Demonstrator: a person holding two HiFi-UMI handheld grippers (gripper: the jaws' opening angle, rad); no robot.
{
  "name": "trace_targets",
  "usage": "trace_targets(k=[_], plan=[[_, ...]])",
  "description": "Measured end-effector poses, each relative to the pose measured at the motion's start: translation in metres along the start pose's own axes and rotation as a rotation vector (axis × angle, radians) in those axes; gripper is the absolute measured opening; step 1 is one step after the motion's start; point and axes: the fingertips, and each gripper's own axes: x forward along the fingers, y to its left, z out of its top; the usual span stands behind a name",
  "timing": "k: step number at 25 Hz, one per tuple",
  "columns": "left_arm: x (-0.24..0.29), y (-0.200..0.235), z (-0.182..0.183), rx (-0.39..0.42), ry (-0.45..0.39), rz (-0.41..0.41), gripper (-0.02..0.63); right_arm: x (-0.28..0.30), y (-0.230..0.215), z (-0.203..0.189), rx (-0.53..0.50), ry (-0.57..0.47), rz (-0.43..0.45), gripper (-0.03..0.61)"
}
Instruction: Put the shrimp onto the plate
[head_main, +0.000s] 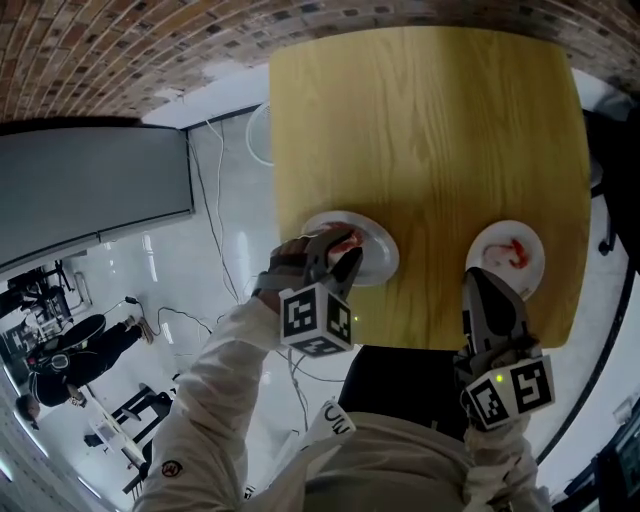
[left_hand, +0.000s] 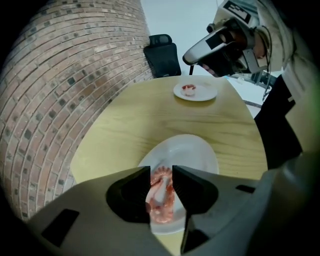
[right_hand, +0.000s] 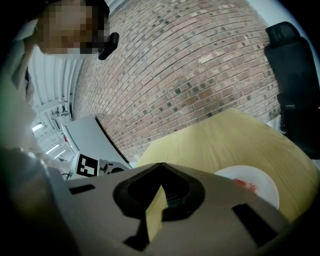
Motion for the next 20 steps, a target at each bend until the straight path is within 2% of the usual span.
trace_targets(k=[6,16,20], plan=[[0.008,0.001,-0.005,0.032,0.009,-0.038,0.132,0.006,0.001,0.0,0.009,-0.001,-0.01,0.025],[0.004,-0.005,-0.006,0.079,0.033,-0.164,0.133,0.013,0.0,0.003,0.023,0.0,-0.024,0.025],[0.007,-0.003,-0.007,0.093,0.037,-0.174,0.138,0.017,-0.001,0.005,0.033,-0.002,-0.024,0.025]])
